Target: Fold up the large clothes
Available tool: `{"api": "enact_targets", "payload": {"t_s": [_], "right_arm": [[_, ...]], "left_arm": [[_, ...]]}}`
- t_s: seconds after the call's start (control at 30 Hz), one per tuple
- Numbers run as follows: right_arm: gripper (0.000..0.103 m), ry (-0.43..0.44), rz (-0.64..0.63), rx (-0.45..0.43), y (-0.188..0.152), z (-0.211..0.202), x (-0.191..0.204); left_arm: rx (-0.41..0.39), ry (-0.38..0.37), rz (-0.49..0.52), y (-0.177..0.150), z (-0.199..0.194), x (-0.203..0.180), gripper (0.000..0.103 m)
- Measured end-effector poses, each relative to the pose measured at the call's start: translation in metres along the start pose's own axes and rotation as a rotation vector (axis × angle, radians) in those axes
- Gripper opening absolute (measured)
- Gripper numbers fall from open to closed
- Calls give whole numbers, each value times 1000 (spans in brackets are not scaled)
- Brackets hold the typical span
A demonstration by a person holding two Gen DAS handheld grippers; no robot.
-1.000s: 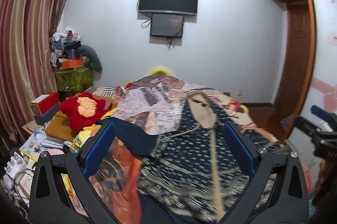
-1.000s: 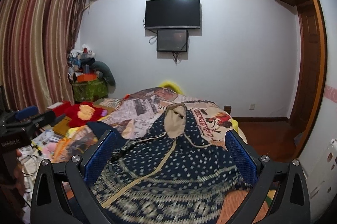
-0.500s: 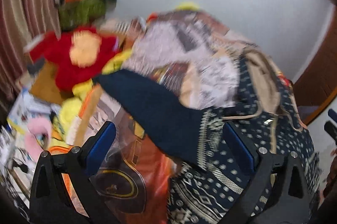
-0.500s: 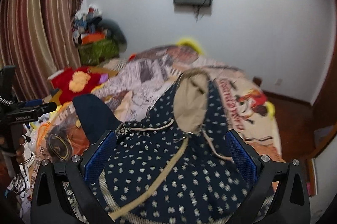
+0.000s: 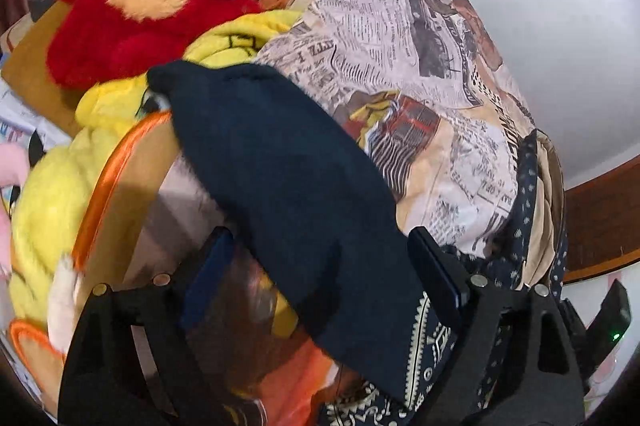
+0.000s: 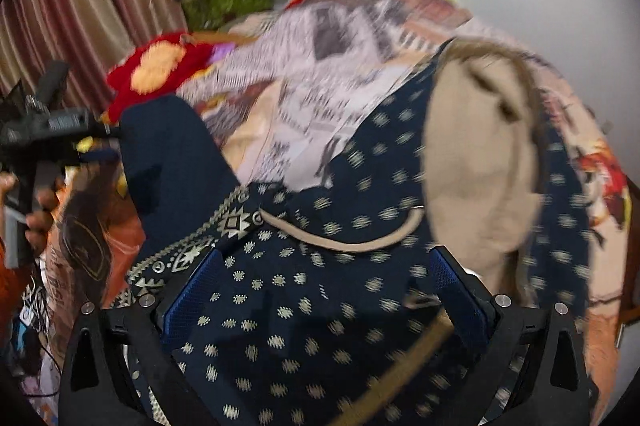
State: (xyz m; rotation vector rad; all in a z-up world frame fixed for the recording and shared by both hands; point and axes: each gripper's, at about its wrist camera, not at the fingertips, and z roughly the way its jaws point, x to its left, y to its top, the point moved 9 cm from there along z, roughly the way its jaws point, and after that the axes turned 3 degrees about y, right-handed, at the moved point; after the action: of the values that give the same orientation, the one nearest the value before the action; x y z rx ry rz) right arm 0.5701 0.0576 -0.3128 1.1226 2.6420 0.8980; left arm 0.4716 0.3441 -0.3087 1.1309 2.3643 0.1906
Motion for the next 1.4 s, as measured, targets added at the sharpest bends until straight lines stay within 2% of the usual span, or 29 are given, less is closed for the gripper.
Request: {"api": "enact_targets", "payload": {"t_s": [0.03, 0.1, 0.17, 0.2, 0.23, 0.3, 0.33, 0.37, 0.5, 0.63, 0.8, 0.97, 1.1, 1.2, 1.4], "right_arm": [[102, 1, -15, 11, -1, 7, 5], [101, 8, -46, 25, -2, 17, 14], [101, 21, -71, 33, -3, 22, 20], [101, 27, -80, 34, -3, 24, 23], [101, 34, -87, 34, -3, 26, 25], [101, 44, -94, 39, -4, 30, 28], [101, 46, -96, 43, -4, 31, 29], [101, 47, -97, 47, -5, 33, 30], [101, 46, -82, 58, -9, 36, 27], [99, 35, -63, 54, -7, 27, 18], [97, 23, -20, 21, -5, -3, 0], [97, -14, 16, -30, -13, -52, -23], [97, -52, 47, -70, -28, -95, -47], [97, -75, 81, -90, -44, -123, -64], [97, -128, 139, -92, -89, -162, -96]], "left_arm": [[4, 2, -1, 4, 4, 0, 87], [14, 8, -10, 12, 14, 2, 78], [24, 32, -23, 20, 25, 8, 64], [26, 44, -31, 24, 29, 10, 62], [23, 57, -34, 28, 32, 12, 55], [1, 116, -11, 33, 33, 15, 32], [-14, 169, 15, 36, 33, 17, 9], [-25, 205, 45, 37, 32, 17, 3], [-91, 244, 144, 37, 16, 2, 2], [-163, 228, 272, 32, -16, -38, 2], [-256, 151, 456, 14, -66, -121, 2], [-307, 36, 627, -30, -98, -218, 2], [-268, -46, 728, -79, -94, -276, 2], [-210, -51, 780, -115, -72, -302, 2], [4, -101, 782, -197, -11, -329, 2]]}}
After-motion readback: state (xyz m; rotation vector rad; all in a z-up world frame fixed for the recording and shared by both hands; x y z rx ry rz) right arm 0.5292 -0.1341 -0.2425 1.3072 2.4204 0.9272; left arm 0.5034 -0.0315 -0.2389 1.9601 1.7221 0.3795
